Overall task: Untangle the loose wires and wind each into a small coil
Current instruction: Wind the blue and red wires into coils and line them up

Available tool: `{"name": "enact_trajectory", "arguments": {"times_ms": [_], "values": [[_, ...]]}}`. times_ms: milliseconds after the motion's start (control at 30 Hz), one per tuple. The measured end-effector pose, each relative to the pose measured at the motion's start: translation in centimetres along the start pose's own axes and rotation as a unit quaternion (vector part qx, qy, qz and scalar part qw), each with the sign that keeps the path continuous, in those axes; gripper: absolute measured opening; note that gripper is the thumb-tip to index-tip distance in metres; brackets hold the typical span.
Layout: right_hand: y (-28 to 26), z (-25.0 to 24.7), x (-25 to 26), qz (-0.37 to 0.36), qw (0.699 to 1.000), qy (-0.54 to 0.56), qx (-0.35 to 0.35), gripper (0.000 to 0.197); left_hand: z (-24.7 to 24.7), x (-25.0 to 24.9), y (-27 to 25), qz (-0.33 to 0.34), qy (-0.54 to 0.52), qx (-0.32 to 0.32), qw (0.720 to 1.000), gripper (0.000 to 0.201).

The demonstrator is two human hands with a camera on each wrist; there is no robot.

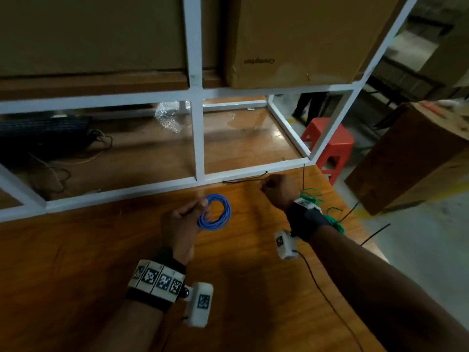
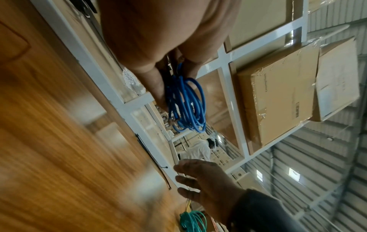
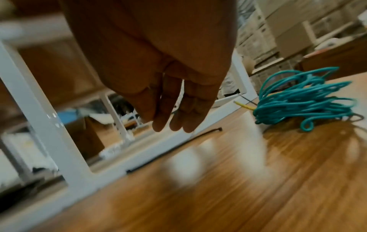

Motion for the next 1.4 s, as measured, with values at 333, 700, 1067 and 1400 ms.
{"name": "enact_trajectory", "arguments": {"times_ms": [333,700,1067,1400], "values": [[7.1,3.1,0.4,-0.070,0.977,-0.201,0.034,0.029,2.6,1.2,0.1,0.009,0.007,-0.100,0.995,0.026],[7.6,4.8,2.2,-0.153,0.943,-0.287,0.071,0.024,2.2,1.7,0.2,-0.003,0.032,-0.114,0.993,0.021],[0.0,-0.5,5.1,-0.118,0.973,0.155,0.126,0.011,0.8,0.3,0.4,0.037,0.030,-0.112,0.993,0.008],[-9.6,3.1,1.6,0.112,0.823,0.454,0.322,0.014,-2.8,0.0,-1.9,0.044,0.041,-0.119,0.991,0.027]]}}
Point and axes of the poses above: each hand's wrist, its own y-axis towards the middle knuckle, its own z-axis out of the palm, x = y × z, the point moved 7 cm from there along y, towards the middle knuckle, and after that the axes turned 15 degrees about z, right-handed, at the moved point
